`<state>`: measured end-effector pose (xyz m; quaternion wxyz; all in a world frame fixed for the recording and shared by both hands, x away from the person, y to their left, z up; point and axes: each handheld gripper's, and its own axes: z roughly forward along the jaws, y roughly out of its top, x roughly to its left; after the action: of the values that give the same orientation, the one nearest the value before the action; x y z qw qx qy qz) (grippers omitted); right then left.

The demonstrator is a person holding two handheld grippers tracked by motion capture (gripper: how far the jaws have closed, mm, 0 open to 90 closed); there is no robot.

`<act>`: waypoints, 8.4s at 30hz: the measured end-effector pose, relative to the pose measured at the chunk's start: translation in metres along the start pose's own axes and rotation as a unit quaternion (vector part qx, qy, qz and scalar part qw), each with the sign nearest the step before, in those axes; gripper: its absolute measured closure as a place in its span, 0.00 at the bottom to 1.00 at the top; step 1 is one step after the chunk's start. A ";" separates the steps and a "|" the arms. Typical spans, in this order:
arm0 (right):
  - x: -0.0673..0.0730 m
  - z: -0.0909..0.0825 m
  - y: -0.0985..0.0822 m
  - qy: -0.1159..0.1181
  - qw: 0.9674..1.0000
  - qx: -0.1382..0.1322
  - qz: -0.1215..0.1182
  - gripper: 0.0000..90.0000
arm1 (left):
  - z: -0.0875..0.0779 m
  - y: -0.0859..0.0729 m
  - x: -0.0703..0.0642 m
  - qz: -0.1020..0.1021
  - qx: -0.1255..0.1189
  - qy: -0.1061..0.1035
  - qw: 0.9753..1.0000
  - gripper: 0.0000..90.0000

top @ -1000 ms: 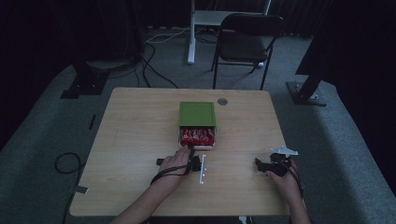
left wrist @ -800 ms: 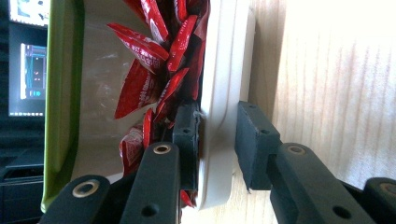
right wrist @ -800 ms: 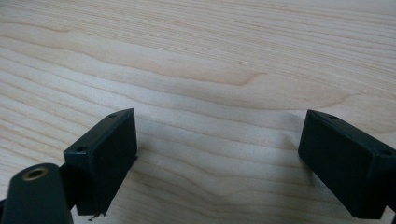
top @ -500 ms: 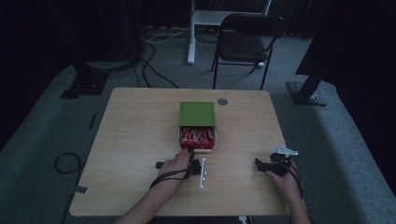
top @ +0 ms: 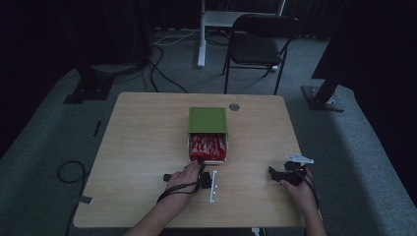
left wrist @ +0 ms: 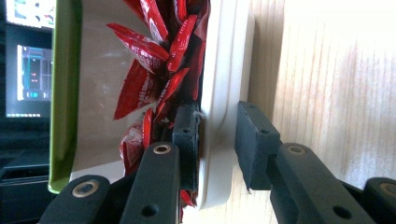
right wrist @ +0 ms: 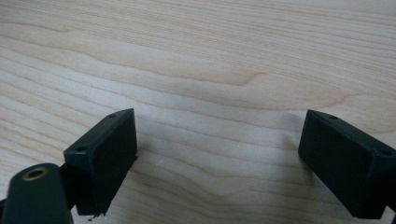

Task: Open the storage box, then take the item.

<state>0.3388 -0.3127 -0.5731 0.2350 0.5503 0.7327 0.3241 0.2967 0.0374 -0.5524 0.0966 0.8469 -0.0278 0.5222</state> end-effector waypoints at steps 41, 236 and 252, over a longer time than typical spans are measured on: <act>0.000 0.000 0.000 0.000 1.000 0.000 0.000 0.12 | -0.027 0.006 -0.014 0.004 -0.004 -0.024 1.000 0.80; 0.008 -0.002 0.006 -0.001 1.000 -0.006 0.013 0.15 | -0.024 -0.232 0.009 -0.662 0.159 -0.066 0.730 0.10; 0.024 -0.014 0.025 0.008 1.000 -0.025 0.013 0.16 | -0.024 -0.232 0.008 -0.662 0.158 -0.066 0.729 0.10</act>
<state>0.3391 -0.2880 -0.5448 0.2388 0.5508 0.7190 0.3501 0.3135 0.2702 -0.5656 0.2803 0.6859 0.6168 0.2655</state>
